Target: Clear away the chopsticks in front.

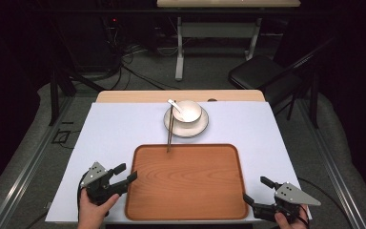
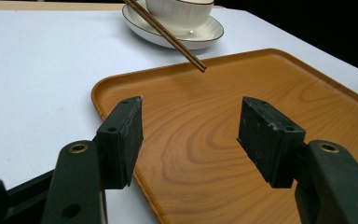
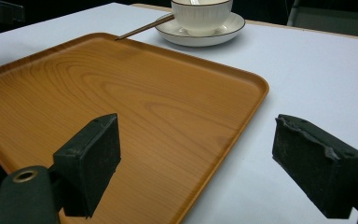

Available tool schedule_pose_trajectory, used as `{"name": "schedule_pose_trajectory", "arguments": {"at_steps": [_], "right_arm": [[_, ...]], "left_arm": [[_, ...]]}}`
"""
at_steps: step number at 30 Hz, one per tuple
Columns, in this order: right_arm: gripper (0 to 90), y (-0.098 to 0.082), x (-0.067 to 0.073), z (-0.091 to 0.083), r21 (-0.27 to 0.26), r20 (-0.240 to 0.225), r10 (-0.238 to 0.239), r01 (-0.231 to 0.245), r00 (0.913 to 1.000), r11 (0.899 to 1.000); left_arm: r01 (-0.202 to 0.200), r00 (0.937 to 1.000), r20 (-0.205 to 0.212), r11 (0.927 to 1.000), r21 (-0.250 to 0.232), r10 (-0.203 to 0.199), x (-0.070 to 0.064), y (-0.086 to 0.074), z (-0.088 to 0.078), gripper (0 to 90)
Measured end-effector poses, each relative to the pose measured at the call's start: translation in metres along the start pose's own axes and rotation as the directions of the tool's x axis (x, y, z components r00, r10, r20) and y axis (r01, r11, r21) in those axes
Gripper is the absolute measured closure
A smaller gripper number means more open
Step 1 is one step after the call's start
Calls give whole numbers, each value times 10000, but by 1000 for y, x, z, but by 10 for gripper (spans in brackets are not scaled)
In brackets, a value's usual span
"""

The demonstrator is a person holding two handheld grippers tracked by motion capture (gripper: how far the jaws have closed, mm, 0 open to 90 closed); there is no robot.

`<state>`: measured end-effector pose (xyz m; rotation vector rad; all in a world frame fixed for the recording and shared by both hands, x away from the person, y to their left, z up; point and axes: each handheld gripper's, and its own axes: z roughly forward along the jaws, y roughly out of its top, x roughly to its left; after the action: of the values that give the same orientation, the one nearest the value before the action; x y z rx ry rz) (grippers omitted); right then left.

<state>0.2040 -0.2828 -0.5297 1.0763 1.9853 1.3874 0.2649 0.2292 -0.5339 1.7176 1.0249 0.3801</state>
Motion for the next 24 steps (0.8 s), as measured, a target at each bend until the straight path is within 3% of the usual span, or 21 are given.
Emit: {"name": "schedule_pose_trajectory", "arguments": {"at_steps": [15, 24], "right_arm": [[144, 1, 1, 2, -2, -59, -70, 70, 10000, 10000], [144, 1, -1, 1, -76, -3, 169, -169, 9999, 9998]], "left_arm": [[19, 9999, -160, 10000, 11, -19, 1, -1, -3, 395], [157, 9999, 30, 9998, -91, -157, 5, 1, 4, 382]]}}
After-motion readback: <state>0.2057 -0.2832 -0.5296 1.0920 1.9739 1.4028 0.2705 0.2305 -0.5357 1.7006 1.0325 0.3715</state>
